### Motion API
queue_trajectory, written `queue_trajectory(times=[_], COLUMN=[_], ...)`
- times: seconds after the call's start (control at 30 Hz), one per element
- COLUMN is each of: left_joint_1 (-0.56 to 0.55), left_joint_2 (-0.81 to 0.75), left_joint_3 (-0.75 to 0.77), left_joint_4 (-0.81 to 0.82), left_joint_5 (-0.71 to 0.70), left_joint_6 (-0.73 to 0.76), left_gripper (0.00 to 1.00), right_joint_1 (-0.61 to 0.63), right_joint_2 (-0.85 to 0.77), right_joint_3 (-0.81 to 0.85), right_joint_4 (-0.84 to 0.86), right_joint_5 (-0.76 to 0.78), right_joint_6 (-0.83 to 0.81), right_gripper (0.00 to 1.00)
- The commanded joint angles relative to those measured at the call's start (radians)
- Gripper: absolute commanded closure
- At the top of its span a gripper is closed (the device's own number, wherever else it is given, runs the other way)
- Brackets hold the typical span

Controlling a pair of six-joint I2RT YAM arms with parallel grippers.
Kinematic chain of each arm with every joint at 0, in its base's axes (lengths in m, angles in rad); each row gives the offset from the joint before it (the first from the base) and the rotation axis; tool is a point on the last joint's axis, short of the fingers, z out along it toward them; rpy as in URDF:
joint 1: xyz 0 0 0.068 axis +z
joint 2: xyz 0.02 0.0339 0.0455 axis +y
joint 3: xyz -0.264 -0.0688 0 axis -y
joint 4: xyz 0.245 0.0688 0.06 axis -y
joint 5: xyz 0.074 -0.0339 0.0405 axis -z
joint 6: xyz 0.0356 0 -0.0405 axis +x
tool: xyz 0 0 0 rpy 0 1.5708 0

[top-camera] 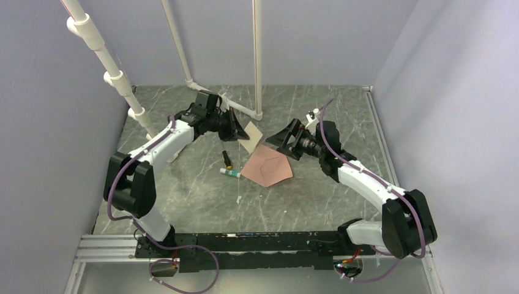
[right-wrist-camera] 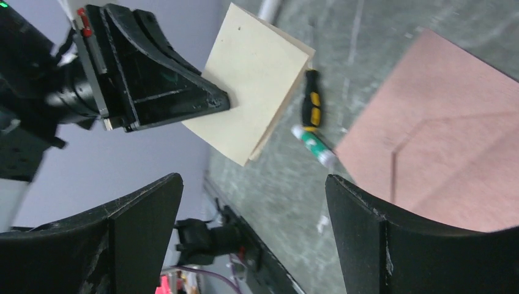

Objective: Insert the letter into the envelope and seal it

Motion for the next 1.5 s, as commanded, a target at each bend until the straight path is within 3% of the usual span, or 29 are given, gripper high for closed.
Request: queue_trajectory(times=[0.0, 0.17, 0.33, 0.43, 0.57, 0.67, 0.87, 0.93, 1.0, 1.03, 1.1, 1.23, 1.4, 1.47], left_joint_1=[-0.004, -0.004, -0.004, -0.004, -0.004, -0.004, -0.004, -0.004, -0.004, -0.004, -0.004, -0.004, -0.008, -0.010], left_joint_2=[-0.086, -0.112, -0.124, -0.131, -0.136, -0.139, -0.166, -0.175, -0.185, -0.191, -0.184, -0.091, 0.063, 0.116], left_joint_3=[-0.006, -0.025, -0.035, -0.028, -0.003, -0.017, -0.019, -0.014, 0.003, 0.009, 0.030, 0.051, 0.040, 0.041], left_joint_4=[0.238, 0.367, 0.420, 0.444, 0.395, 0.449, 0.447, 0.396, 0.279, 0.205, 0.035, -0.174, -0.182, -0.159], left_joint_5=[0.194, 0.246, 0.276, 0.286, 0.277, 0.298, 0.294, 0.282, 0.215, 0.165, 0.006, -0.181, -0.164, -0.142], left_joint_6=[-0.250, -0.383, -0.454, -0.478, -0.452, -0.469, -0.393, -0.342, -0.248, -0.186, -0.055, 0.084, 0.115, 0.110], left_gripper=[0.97, 0.98, 0.98, 0.98, 0.97, 0.97, 0.97, 0.85, 0.61, 0.49, 0.35, 0.27, 0.25, 0.25], right_joint_1=[-0.003, -0.002, -0.002, -0.003, -0.003, -0.002, -0.001, -0.002, -0.004, -0.006, -0.009, -0.034, -0.035, -0.035], right_joint_2=[-0.013, -0.020, 0.004, 0.038, 0.069, 0.084, 0.109, 0.095, 0.071, 0.053, 0.038, 0.089, 0.149, 0.162], right_joint_3=[-0.033, -0.016, -0.001, -0.005, -0.007, 0.002, 0.043, 0.049, 0.070, 0.087, 0.126, 0.178, 0.158, 0.114], right_joint_4=[0.334, 0.346, 0.440, 0.534, 0.640, 0.667, 0.648, 0.601, 0.469, 0.342, 0.090, -0.253, -0.435, -0.436], right_joint_5=[-0.049, -0.018, -0.041, -0.072, -0.079, -0.078, -0.083, -0.068, -0.053, -0.035, 0.018, 0.018, 0.052, 0.047], right_joint_6=[0.221, 0.242, 0.294, 0.350, 0.417, 0.429, 0.428, 0.392, 0.298, 0.243, 0.143, 0.023, -0.066, -0.084], right_gripper=[0.09, 0.13, 0.30, 0.47, 0.53, 0.57, 0.95, 1.00, 1.00, 1.00, 1.00, 1.00, 1.00, 1.00])
